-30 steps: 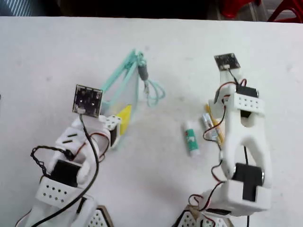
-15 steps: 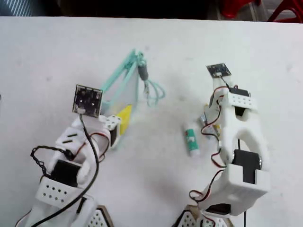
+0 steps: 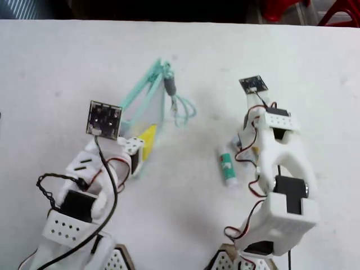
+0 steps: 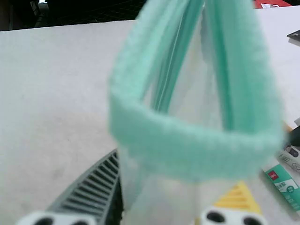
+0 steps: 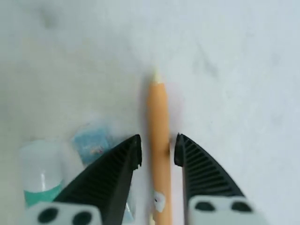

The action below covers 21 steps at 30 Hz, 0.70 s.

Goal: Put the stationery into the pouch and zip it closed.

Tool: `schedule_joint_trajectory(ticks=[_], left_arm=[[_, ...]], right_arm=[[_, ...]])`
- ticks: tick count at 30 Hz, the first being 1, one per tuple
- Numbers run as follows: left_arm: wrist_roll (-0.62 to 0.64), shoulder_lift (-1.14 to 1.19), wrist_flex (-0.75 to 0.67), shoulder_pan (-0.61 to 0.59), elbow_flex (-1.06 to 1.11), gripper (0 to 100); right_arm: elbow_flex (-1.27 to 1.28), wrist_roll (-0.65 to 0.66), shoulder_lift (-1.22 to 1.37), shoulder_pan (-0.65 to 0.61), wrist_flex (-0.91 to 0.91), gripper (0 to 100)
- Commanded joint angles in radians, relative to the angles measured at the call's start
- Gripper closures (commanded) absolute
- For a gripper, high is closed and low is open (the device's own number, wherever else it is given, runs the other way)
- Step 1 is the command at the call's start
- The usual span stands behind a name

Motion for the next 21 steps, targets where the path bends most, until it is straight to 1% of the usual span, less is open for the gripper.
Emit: schedule_joint_trajectory(ticks=[1, 6, 9, 13, 21], left_arm=[[-0.006, 0.001, 0.008, 0.015, -0.005, 79], [-0.006, 0.001, 0.008, 0.016, -0.005, 79], [-0.006, 0.001, 0.008, 0.015, -0.005, 79], [-0.006, 0.001, 0.008, 0.018, -0.005, 79], [-0.006, 0.001, 0.008, 0.018, -0.005, 79]], right_arm=[[-0.094, 0.009, 0.047, -0.01, 0.039, 89.9], [-0.215, 0.003, 0.14, -0.007, 0.145, 98.5], [-0.227, 0.002, 0.15, -0.004, 0.157, 98.1], [-0.227, -0.058, 0.15, 0.03, 0.156, 98.1], [-0.226, -0.066, 0.148, 0.065, 0.157, 98.1]])
